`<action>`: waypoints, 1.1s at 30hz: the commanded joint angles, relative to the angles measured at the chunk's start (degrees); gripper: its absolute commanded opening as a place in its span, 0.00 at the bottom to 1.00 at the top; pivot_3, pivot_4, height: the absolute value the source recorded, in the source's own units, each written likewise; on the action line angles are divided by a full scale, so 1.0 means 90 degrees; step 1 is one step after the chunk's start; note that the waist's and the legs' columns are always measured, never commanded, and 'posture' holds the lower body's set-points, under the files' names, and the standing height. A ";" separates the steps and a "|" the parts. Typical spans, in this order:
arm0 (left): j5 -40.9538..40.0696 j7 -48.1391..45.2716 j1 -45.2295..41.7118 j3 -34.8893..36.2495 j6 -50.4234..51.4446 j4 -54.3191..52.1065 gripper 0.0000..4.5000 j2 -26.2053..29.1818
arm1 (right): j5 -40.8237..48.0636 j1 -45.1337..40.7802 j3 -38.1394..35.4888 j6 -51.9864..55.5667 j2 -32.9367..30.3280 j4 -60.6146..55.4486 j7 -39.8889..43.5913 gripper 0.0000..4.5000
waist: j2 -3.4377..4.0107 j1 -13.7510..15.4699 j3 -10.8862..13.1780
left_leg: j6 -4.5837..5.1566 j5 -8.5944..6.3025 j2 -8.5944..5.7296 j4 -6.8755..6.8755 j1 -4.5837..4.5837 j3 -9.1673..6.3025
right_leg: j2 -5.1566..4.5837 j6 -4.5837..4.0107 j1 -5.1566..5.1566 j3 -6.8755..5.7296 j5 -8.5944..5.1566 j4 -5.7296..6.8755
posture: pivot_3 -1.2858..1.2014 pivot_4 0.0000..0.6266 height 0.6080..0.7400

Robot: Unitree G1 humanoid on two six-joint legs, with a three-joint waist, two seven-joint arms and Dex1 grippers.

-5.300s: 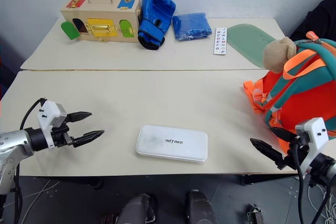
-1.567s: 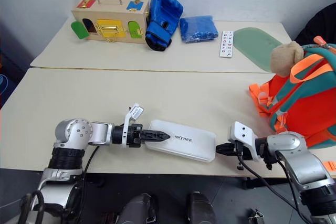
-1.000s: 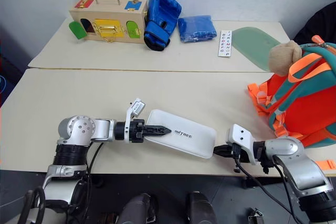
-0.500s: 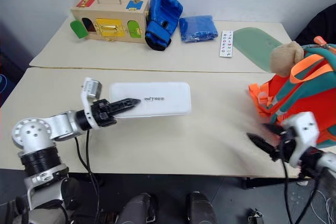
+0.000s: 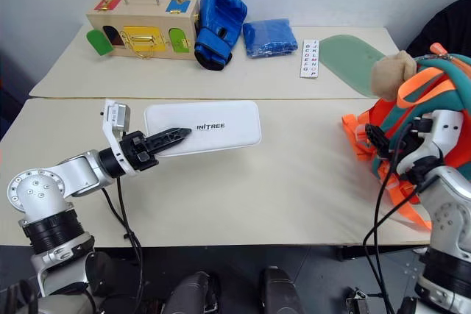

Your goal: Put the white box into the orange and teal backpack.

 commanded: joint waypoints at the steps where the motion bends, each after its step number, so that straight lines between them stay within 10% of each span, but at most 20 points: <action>1: 0.0179 -0.0237 0.0123 -0.0237 -0.0798 -0.0361 0.30 0.0303 | -0.0174 -0.0205 0.0224 -0.0605 0.0001 0.0275 0.0245 0.78 | 0.0000 -0.0008 0.0000 | 0.0000 0.0000 0.0001 0.0000 0.0001 0.0003 | 0.0000 0.0000 0.0000 0.0001 0.0000 0.0000 | 0.52 0.24 1.00; 11: 0.1317 -0.0360 0.0137 -0.0563 -0.3108 0.0177 0.30 0.0816 | 0.0570 -0.0057 0.0788 -0.0407 -0.0556 -0.0200 0.2105 0.01 | 0.0001 -0.0008 0.0001 | -0.0006 0.0006 0.0004 -0.0019 0.0005 0.0008 | 0.0003 0.0000 0.0000 0.0005 0.0000 -0.0007 | 0.52 0.24 1.00; 33: 0.0205 -0.1368 -0.1243 -0.0913 -0.3519 -0.0056 0.30 0.1230 | 0.3428 -0.0796 0.2053 0.1766 -0.2768 -0.1953 0.6522 0.00 | -0.0025 0.0056 0.0023 | 0.0013 -0.0003 0.0000 -0.0042 -0.0018 -0.0013 | -0.0011 0.0000 -0.0009 -0.0018 0.0000 -0.0038 | 0.52 0.24 1.00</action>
